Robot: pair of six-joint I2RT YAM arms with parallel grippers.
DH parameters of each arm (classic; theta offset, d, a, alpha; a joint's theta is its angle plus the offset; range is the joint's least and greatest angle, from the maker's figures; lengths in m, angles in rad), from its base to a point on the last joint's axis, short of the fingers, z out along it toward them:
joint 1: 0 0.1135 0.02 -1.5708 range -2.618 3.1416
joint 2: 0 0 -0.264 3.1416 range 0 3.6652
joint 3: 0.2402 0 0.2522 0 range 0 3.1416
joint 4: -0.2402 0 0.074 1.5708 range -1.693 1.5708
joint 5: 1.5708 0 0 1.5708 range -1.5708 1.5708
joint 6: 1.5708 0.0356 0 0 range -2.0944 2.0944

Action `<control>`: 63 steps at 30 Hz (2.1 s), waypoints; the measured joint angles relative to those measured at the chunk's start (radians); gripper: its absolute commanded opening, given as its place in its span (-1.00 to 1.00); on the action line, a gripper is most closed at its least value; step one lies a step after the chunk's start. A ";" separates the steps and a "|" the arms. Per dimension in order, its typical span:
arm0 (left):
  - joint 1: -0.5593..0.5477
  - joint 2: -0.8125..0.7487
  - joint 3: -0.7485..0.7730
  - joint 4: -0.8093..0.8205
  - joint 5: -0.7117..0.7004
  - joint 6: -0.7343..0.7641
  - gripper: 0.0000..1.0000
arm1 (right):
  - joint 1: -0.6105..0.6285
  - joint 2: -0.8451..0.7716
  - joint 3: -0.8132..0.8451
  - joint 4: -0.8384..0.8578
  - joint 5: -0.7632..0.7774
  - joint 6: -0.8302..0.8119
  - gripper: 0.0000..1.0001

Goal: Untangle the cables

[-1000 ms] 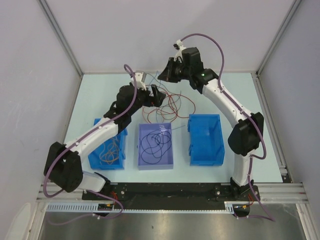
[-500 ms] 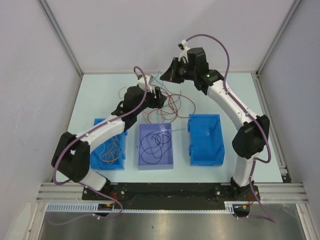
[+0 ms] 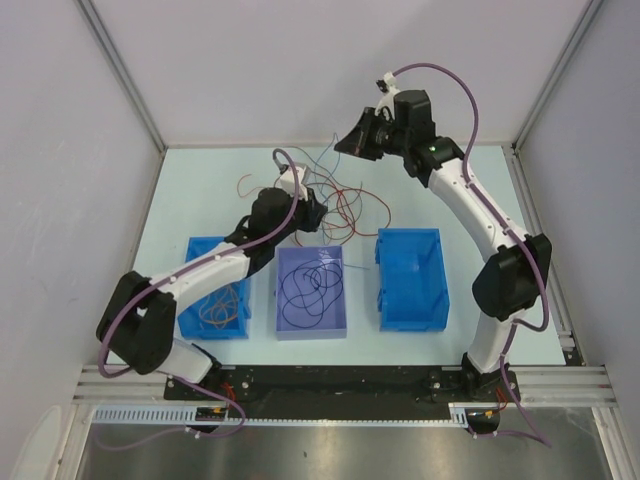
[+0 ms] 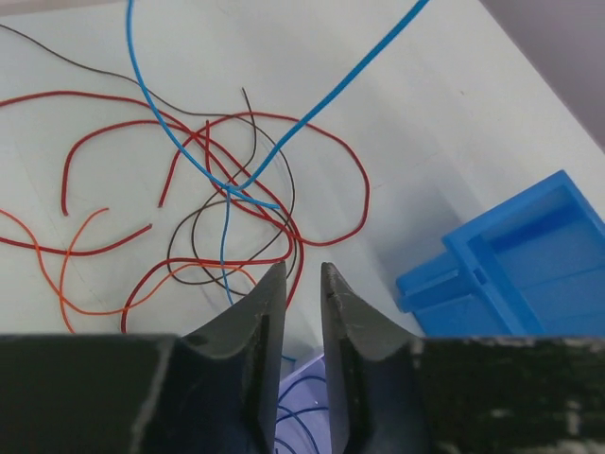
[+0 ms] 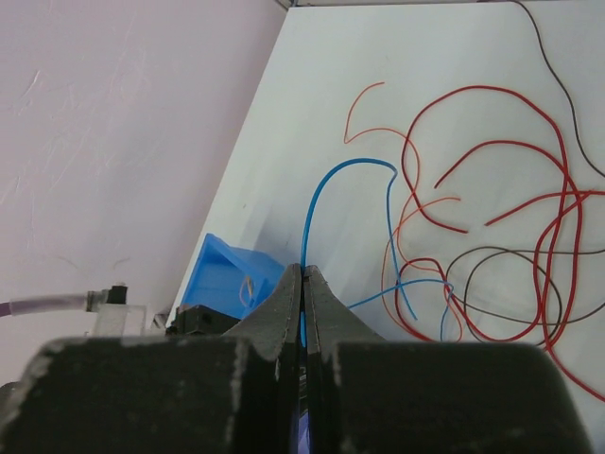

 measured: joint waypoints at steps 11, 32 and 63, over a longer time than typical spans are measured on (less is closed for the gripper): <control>-0.018 -0.059 0.000 -0.001 -0.086 0.032 0.91 | -0.001 -0.032 -0.041 0.011 -0.017 0.022 -1.00; -0.031 0.030 0.091 -0.013 -0.165 0.080 -0.99 | 0.003 -0.056 -0.065 0.026 -0.051 0.043 -0.94; 0.012 -0.010 0.900 -0.903 -0.219 -0.042 -0.99 | -0.026 -0.126 -0.135 -0.047 0.211 -0.037 1.00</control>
